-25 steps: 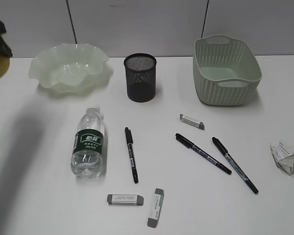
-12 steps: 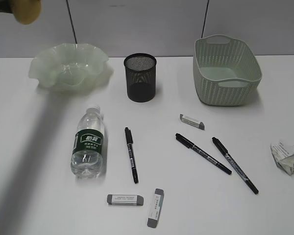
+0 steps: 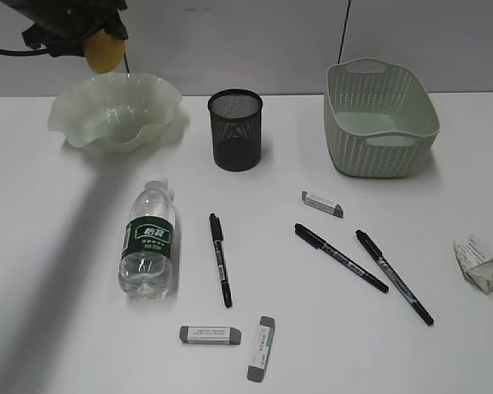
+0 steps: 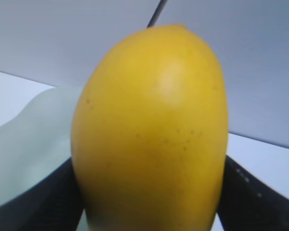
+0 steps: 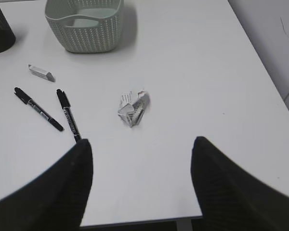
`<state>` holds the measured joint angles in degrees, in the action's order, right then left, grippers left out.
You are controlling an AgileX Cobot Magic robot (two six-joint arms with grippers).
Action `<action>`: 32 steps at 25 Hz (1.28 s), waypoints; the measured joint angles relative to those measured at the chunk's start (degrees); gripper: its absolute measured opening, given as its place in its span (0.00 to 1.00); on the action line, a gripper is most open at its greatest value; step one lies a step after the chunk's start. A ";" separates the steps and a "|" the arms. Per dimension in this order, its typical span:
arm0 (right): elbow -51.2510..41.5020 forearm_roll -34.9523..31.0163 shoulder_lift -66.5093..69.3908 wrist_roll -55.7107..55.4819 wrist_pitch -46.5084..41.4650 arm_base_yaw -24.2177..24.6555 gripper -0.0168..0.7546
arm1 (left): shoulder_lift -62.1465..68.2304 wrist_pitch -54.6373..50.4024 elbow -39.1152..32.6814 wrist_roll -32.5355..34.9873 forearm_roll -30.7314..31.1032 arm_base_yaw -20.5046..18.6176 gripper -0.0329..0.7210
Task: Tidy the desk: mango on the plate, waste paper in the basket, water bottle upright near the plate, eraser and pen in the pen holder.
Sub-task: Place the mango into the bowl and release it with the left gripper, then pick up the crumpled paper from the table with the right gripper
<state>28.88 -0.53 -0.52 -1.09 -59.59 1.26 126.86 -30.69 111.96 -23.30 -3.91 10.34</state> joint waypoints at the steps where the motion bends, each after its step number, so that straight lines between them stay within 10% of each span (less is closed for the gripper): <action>1: 0.00 0.00 0.00 0.00 0.00 0.00 0.68 | 0.46 0.07 0.00 0.00 0.00 0.00 0.82; 13: 0.00 0.00 0.00 0.00 0.00 0.00 0.68 | 3.02 -0.03 0.16 1.06 -0.06 -0.14 0.94; 32: 0.00 0.00 0.00 0.00 0.00 0.00 0.68 | -9.79 -14.65 0.16 9.34 0.17 -4.55 0.82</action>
<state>28.88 -0.53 -0.52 -1.09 -59.59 1.26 117.08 -45.34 112.12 -13.96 -3.74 5.80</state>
